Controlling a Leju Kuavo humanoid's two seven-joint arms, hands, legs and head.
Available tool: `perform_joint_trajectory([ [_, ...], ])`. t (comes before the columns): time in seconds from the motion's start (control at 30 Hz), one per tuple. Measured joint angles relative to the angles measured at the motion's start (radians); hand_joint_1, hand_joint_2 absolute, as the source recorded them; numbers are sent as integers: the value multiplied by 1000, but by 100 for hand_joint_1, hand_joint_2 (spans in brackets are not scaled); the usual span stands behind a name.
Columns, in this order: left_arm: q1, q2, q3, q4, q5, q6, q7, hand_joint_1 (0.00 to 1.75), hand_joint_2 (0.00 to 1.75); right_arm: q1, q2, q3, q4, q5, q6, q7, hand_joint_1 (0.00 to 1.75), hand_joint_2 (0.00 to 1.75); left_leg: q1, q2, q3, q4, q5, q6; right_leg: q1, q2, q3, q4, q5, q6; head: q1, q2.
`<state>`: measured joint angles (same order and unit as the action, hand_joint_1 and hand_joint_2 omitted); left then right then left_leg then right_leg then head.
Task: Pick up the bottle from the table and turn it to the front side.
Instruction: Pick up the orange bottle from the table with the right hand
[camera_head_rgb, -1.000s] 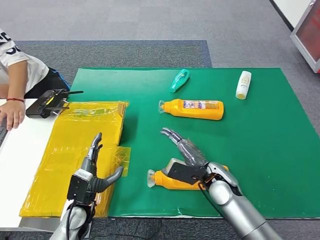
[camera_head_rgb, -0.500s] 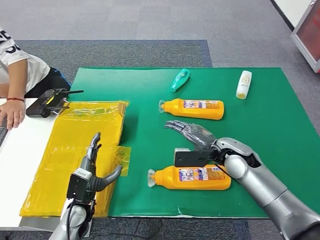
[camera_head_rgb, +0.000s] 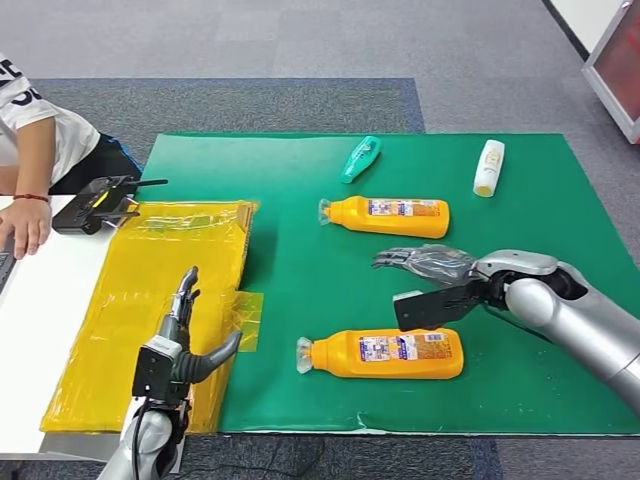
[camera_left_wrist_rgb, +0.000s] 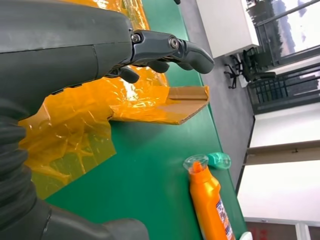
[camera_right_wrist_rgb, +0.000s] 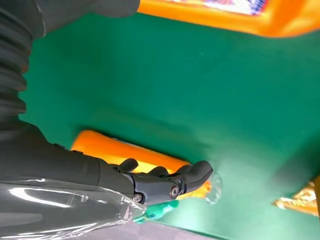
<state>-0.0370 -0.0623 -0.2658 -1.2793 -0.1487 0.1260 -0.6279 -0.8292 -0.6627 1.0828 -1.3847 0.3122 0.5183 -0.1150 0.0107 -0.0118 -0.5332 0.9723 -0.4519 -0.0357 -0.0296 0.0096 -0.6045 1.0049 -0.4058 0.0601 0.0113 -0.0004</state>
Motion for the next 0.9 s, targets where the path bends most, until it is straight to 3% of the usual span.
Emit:
perform_joint_trajectory([
  [0.4, -5, 1, -8, 4, 6, 0, 0, 0, 175, -26, -125, 95, -88, -64, 21, 9, 0, 175, 0, 0, -1, 0, 1, 1, 0, 0, 0, 0, 1, 1, 0, 0],
  [0.9, -29, 2, -34, 22, 13, -3, 0, 0, 175, 37, -154, 146, -94, -93, -51, 6, 0, 175, 0, 0, -2, 1, 1, 2, 0, 0, -1, 0, 1, 1, 0, 0],
])
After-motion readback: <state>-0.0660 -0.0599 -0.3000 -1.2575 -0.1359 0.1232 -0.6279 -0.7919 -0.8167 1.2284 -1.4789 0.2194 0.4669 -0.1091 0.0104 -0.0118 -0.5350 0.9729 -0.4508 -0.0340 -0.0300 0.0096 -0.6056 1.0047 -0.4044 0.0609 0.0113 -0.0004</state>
